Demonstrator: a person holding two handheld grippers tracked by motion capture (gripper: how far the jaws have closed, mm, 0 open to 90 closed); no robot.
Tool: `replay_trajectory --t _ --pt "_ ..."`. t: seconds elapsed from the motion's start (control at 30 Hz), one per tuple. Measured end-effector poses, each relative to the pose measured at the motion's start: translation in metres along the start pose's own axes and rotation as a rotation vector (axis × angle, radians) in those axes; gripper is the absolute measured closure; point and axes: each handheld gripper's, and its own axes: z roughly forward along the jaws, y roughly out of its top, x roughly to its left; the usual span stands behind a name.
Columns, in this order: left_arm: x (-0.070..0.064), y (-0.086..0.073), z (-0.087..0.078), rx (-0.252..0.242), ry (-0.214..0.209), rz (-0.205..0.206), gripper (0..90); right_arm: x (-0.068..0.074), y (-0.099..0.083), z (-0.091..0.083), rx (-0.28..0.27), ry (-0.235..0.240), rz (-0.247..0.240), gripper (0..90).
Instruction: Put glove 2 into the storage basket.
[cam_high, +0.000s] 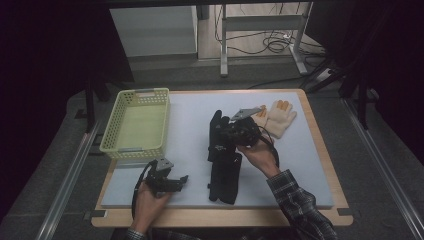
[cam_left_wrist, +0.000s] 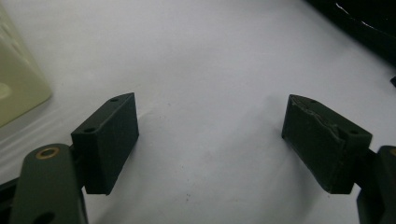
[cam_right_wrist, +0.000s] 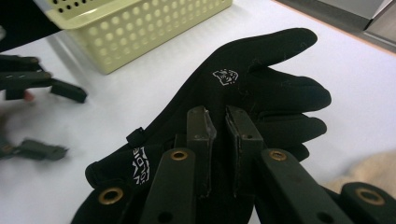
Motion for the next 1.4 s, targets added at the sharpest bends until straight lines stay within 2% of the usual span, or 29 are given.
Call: replay_trajectory --t 0.33,0.5,0.63,0.8,0.87,0.97,1.03,1.13,1.3,1.4 --pt "0.0 0.0 0.0 -0.004 0.001 -0.005 18.8 0.024 -0.027 -0.027 0.01 0.036 0.021 79.8" --pt "-0.001 0.0 0.0 -0.005 0.001 -0.008 18.8 0.039 -0.046 -0.032 0.014 0.068 0.044 79.7" --pt "-0.001 0.0 0.0 -0.006 0.001 -0.007 18.8 0.049 -0.06 -0.028 0.011 0.087 0.064 79.6" --pt "-0.001 0.0 0.0 -0.005 0.001 -0.008 18.9 0.057 -0.076 -0.013 0.031 0.066 0.05 78.2" --pt "-0.001 0.0 0.0 -0.005 0.001 -0.008 18.9 0.061 -0.083 -0.007 0.041 0.052 0.029 73.2" --pt "0.0 0.0 0.0 -0.001 0.001 -0.003 18.9 0.066 -0.092 0.001 0.061 0.009 -0.029 59.2" --pt "0.0 0.0 0.0 -0.002 0.001 -0.003 18.9 0.068 -0.094 0.002 0.062 -0.016 -0.051 51.8" --pt "0.0 0.0 0.0 -0.001 0.001 -0.002 18.9 0.064 -0.092 -0.004 0.051 -0.018 -0.049 47.8" --pt "0.0 0.0 0.0 -0.001 0.001 -0.003 18.8 0.054 -0.092 -0.019 0.024 -0.025 -0.029 46.8" --pt "0.0 0.0 0.0 -0.001 0.001 -0.003 18.9 0.05 -0.097 -0.027 0.019 -0.034 -0.029 49.6"
